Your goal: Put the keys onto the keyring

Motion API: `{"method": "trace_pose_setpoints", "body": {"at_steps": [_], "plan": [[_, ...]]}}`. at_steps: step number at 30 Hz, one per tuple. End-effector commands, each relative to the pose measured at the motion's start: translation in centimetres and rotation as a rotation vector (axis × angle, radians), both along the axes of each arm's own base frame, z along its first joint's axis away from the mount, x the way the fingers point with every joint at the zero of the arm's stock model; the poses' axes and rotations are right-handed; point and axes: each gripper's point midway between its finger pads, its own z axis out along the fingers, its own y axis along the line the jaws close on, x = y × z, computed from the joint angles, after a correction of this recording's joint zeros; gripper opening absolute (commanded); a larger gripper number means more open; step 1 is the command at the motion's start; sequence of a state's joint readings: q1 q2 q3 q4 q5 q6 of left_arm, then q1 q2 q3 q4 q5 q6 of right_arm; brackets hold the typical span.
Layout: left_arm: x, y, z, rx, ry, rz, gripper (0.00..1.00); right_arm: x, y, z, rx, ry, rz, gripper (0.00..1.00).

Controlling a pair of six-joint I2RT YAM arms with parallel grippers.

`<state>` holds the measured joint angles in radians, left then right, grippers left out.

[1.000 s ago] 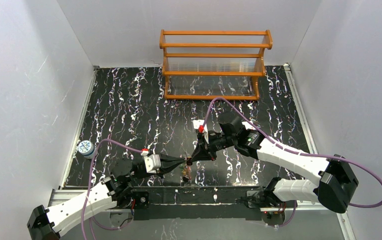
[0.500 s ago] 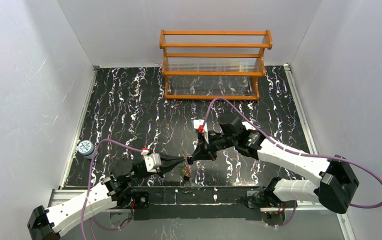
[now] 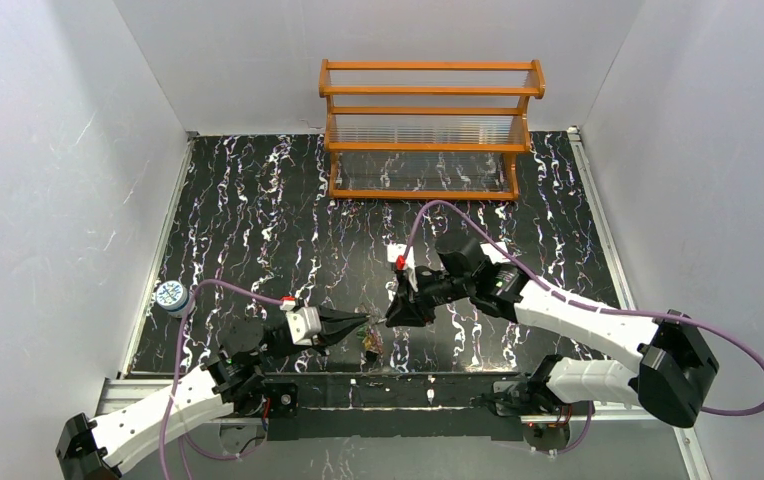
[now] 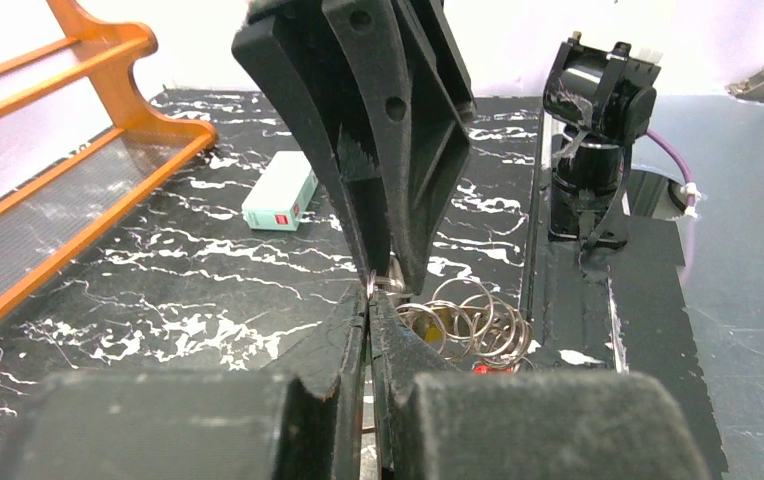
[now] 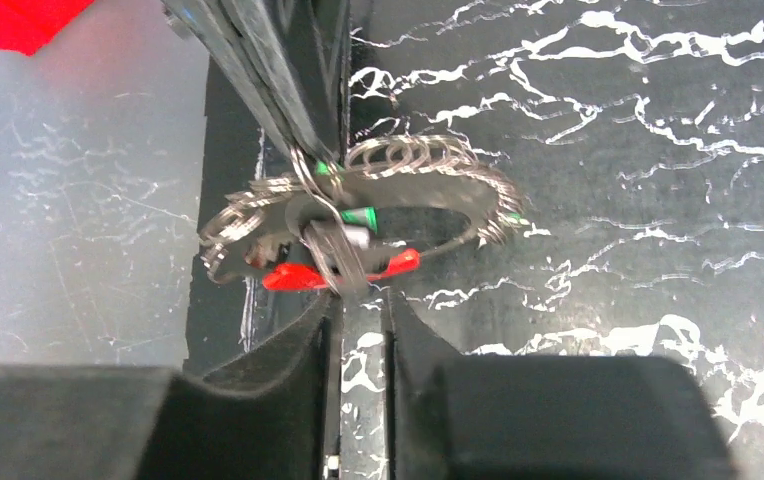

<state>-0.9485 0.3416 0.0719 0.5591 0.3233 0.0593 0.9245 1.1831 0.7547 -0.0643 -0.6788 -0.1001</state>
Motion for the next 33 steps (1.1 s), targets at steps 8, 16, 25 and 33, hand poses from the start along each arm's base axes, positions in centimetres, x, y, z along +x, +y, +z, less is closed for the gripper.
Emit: {"method": "trace_pose_setpoints", "body": {"at_steps": [8, 16, 25, 33], "plan": [[-0.2, 0.1, 3.5, -0.098, -0.073, -0.003, 0.0, 0.4, -0.2, 5.6, 0.206, -0.163, -0.035, 0.57], [-0.4, -0.1, 3.3, -0.088, -0.063, -0.019, 0.0, 0.0, 1.6, 8.0, 0.291, -0.151, 0.053, 0.43], [-0.4, -0.2, 3.1, -0.086, -0.054, -0.025, 0.0, -0.6, 2.6, 7.5, 0.299, -0.098, 0.092, 0.41], [-0.5, -0.2, 3.0, -0.086, -0.051, -0.027, 0.0, -0.8, 3.0, 7.4, 0.307, -0.075, 0.081, 0.46]]}}
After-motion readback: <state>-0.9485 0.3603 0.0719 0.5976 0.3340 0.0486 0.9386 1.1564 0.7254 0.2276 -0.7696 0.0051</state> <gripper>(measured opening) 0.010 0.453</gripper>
